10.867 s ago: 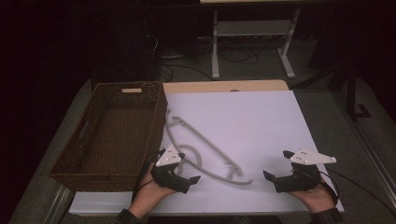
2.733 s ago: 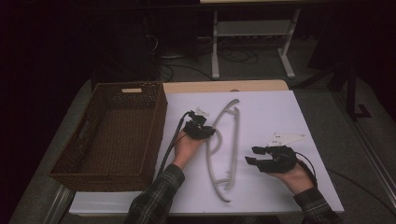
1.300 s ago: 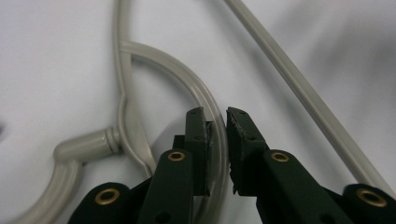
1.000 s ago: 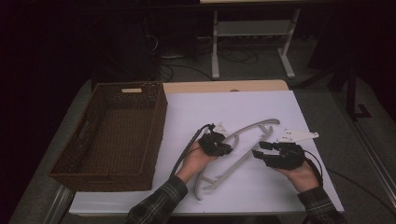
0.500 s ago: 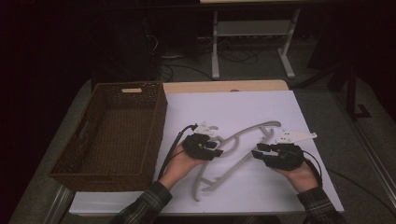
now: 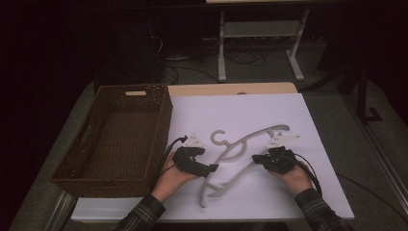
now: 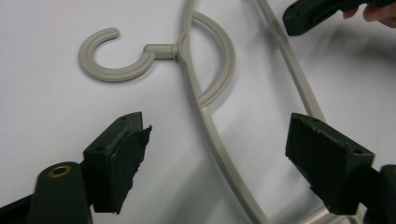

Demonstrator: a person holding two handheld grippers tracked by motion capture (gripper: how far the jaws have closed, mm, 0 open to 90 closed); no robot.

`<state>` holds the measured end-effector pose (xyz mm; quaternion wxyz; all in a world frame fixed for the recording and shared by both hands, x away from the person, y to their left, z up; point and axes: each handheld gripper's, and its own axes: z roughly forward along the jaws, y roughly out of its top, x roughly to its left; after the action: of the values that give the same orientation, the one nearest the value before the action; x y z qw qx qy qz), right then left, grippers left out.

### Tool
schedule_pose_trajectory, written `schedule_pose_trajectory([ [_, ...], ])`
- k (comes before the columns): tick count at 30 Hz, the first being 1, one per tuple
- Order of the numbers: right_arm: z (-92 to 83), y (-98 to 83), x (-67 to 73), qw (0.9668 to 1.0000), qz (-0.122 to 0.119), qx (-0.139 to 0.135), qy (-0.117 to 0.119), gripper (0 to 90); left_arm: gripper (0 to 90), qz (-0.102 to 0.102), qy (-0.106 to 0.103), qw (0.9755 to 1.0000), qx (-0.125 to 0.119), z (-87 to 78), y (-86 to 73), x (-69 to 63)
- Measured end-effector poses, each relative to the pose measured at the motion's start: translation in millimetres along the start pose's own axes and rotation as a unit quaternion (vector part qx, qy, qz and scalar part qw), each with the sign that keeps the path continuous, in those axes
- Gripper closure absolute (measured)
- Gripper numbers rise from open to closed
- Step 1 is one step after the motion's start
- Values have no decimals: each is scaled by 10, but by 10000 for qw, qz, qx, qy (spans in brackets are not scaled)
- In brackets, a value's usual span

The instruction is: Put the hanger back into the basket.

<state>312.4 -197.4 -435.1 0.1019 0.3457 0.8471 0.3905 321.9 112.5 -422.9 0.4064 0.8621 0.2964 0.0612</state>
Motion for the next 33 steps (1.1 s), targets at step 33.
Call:
schedule_pose_trajectory([
  [33, 163, -50, 5, 9995, -38, 317, -56, 898, 276, 9, -269, 9991, 324, 363, 10, -11],
])
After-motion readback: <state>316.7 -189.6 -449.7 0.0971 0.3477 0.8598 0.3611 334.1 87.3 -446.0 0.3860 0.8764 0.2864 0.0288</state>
